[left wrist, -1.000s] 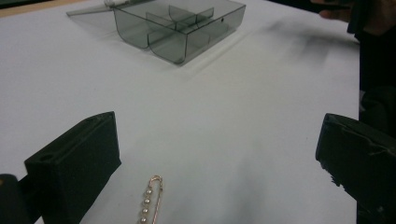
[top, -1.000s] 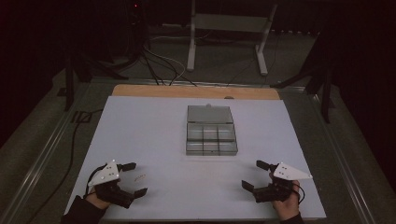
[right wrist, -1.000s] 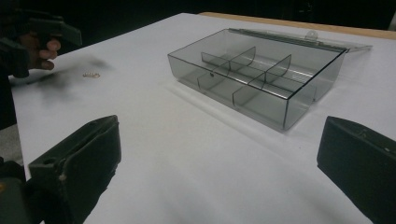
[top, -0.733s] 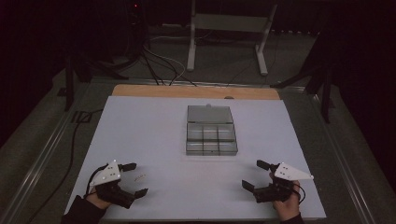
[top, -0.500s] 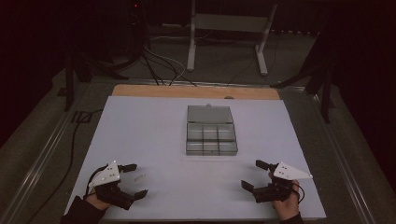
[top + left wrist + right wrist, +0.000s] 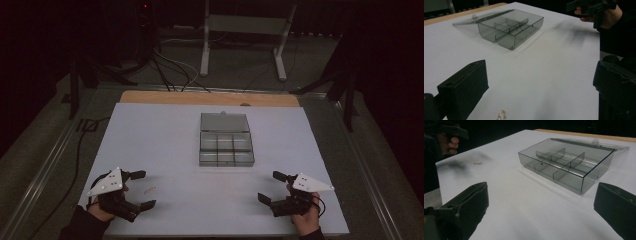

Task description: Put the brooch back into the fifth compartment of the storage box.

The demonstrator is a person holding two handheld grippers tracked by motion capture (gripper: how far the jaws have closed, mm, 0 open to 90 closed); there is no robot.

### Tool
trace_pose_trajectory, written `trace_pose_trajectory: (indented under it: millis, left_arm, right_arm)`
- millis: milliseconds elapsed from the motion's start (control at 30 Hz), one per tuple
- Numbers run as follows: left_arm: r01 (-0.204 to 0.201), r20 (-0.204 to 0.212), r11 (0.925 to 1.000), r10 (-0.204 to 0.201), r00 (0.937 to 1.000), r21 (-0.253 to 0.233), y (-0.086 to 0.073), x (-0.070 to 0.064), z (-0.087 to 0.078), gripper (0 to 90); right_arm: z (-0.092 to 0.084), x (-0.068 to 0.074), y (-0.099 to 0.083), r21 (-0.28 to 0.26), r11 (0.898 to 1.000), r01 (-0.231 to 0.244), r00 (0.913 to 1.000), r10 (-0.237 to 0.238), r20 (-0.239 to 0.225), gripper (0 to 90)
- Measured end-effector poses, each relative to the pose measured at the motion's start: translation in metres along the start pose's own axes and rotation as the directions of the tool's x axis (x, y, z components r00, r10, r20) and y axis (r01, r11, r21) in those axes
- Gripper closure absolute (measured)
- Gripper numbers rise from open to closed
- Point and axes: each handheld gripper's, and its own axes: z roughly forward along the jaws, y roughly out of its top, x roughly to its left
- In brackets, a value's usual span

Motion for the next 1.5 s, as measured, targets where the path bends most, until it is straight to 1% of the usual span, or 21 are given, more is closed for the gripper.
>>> trace_pose_trajectory:
  millis: [200, 300, 367, 400, 433, 500, 667, 767, 800, 933, 1000, 1033, 1100, 1200, 1233, 1267, 1300, 1367, 1433, 1467, 1500]
  left_arm:
    - [0.004, 0.007, 1.0, -0.004, 1.0, 0.002, 0.002, 0.006, 0.0, 1.2]
    - [-0.009, -0.003, 1.0, 0.009, 1.0, 0.0, 0.004, 0.011, 0.001, 1.2]
    - [-0.001, -0.012, 1.0, 0.001, 0.9999, -0.007, 0.006, 0.018, 0.002, 1.2]
    - [-0.001, -0.012, 1.0, 0.001, 0.9999, -0.007, 0.006, 0.018, 0.002, 1.2]
    - [0.007, -0.013, 1.0, -0.008, 0.9999, -0.006, 0.008, 0.022, 0.004, 1.2]
    - [0.006, -0.012, 1.0, -0.007, 0.9999, -0.004, 0.009, 0.025, 0.005, 1.2]
    - [0.034, 0.006, 0.9994, -0.034, 0.9994, 0.004, 0.008, 0.039, 0.009, 1.2]
    - [0.07, 0.013, 0.9975, -0.07, 0.9974, 0.011, 0.005, 0.046, 0.011, 1.2]
    - [0.074, 0.01, 0.9972, -0.074, 0.9972, 0.013, 0.004, 0.048, 0.011, 1.2]
    - [0.088, 0.025, 0.9955, -0.088, 0.9958, 0.036, -0.001, 0.051, 0.014, 1.2]
    - [0.104, 0.019, 0.9933, -0.105, 0.9943, 0.049, -0.003, 0.051, 0.015, 1.2]
    - [0.104, 0.008, 0.9928, -0.104, 0.9945, 0.059, -0.005, 0.051, 0.017, 1.2]
    - [0.107, 0.006, 0.9915, -0.108, 0.9941, 0.073, -0.007, 0.051, 0.018, 1.2]
    - [0.121, -0.002, 0.9862, -0.121, 0.9926, 0.113, -0.011, 0.051, 0.022, 1.2]
    - [0.129, -0.007, 0.9817, -0.13, 0.9915, 0.14, -0.013, 0.052, 0.023, 1.2]
    - [0.129, -0.007, 0.9817, -0.13, 0.9915, 0.14, -0.013, 0.052, 0.023, 1.2]
    - [0.139, -0.011, 0.9788, -0.139, 0.9902, 0.15, -0.015, 0.053, 0.023, 1.2]
    - [0.14, -0.019, 0.9763, -0.139, 0.9901, 0.165, -0.017, 0.053, 0.023, 1.2]
    - [0.14, -0.019, 0.9763, -0.139, 0.9901, 0.165, -0.017, 0.053, 0.023, 1.2]
    - [0.135, -0.02, 0.9701, -0.134, 0.9908, 0.201, -0.02, 0.051, 0.022, 1.2]
    - [0.137, -0.02, 0.9677, -0.135, 0.9906, 0.212, -0.021, 0.05, 0.023, 1.3]
  right_arm:
    - [0.001, 0.0, 0.0, 0.002, 1.0, -0.002, 1.0, 0.002, 0.0, 0.0]
    - [0.001, 0.0, 0.0, 0.006, 1.0, -0.006, 1.0, 0.006, 0.003, 0.0]
    - [0.001, 0.0, 0.0, 0.009, 1.0, 0.0, 1.0, 0.0, 0.005, 0.0]
    - [0.001, 0.0, 0.0, 0.007, 1.0, 0.003, 1.0, -0.003, 0.006, 0.0]
    - [0.001, 0.0, 0.0, 0.004, 1.0, 0.002, 1.0, -0.002, 0.008, 0.0]
    - [0.001, 0.0, 0.0, 0.004, 1.0, 0.001, 0.9999, -0.001, 0.012, 0.0]
    - [0.0, -0.001, 0.0, 0.004, 1.0, -0.002, 0.9999, 0.002, 0.016, 0.0]
    - [0.0, -0.001, 0.0, 0.004, 1.0, 0.001, 0.9999, -0.001, 0.012, 0.0]
    - [0.0, -0.001, 0.0, 0.004, 1.0, 0.001, 0.9999, -0.001, 0.012, 0.0]
    - [0.0, -0.001, 0.0, 0.006, 1.0, -0.002, 1.0, 0.002, 0.008, 0.0]
    - [0.0, -0.001, 0.0, 0.005, 1.0, -0.004, 1.0, 0.004, 0.008, 0.0]
    - [0.0, -0.001, 0.0, 0.008, 1.0, -0.003, 1.0, 0.003, 0.007, 0.0]
    - [0.0, 0.0, 0.0, 0.008, 1.0, 0.002, 1.0, -0.002, 0.006, 0.0]
    - [0.0, -0.001, 0.0, 0.006, 1.0, -0.002, 1.0, 0.002, 0.006, 0.0]
    - [0.0, -0.001, 0.0, 0.008, 1.0, -0.003, 1.0, 0.003, 0.005, 0.0]
    - [0.0, -0.001, -0.001, 0.011, 1.0, 0.001, 1.0, -0.001, 0.005, 0.0]
    - [0.0, -0.001, 0.0, 0.01, 1.0, -0.001, 1.0, 0.001, 0.004, 0.0]
    - [0.0, -0.001, 0.0, 0.008, 1.0, -0.003, 1.0, 0.003, 0.006, 0.0]
    - [0.0, -0.001, 0.0, 0.01, 1.0, -0.002, 1.0, 0.002, 0.005, 0.0]
    - [0.0, -0.001, -0.001, 0.012, 1.0, 0.003, 1.0, -0.003, 0.005, 0.0]
    - [0.0, -0.001, 0.0, 0.01, 1.0, 0.0, 1.0, 0.0, 0.004, 0.0]
